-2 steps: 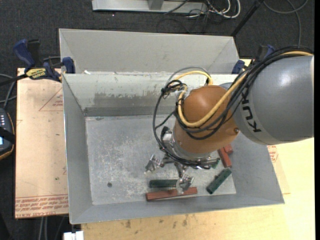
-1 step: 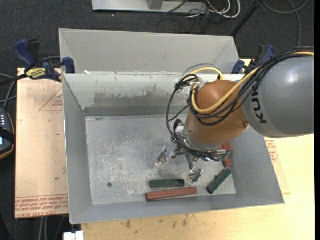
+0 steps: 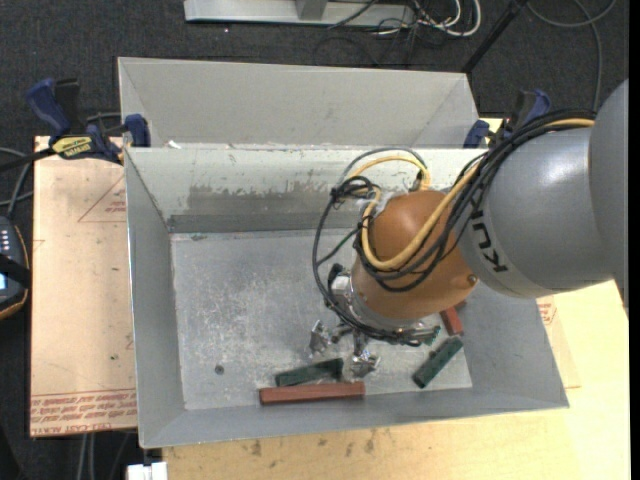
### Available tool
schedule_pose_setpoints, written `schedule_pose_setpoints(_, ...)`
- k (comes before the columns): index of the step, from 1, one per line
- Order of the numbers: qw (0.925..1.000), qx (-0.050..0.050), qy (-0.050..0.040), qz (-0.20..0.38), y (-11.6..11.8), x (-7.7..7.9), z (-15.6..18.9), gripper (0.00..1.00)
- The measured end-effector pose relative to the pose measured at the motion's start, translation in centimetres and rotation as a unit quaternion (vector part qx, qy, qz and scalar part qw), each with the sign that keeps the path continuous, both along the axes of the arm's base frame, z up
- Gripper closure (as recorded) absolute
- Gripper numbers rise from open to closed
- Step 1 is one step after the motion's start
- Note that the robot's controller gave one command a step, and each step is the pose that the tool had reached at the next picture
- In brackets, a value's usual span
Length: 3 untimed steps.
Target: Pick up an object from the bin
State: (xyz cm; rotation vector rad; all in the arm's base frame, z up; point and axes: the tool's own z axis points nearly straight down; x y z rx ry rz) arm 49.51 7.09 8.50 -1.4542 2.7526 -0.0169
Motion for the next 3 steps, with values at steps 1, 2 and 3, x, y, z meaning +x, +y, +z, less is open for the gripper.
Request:
schedule_pose_setpoints(1,1.0,0.0,0.0,-0.001,0.0,0.0,0.0,1.0)
schedule_pose_setpoints(2,0.9998,-0.001,0.0173,-0.007,-0.6,-0.6,4.9,1.0)
schedule_pose_setpoints(3,0.9993,-0.001,0.0159,0.033,-2.5,1.3,11.7,1.0)
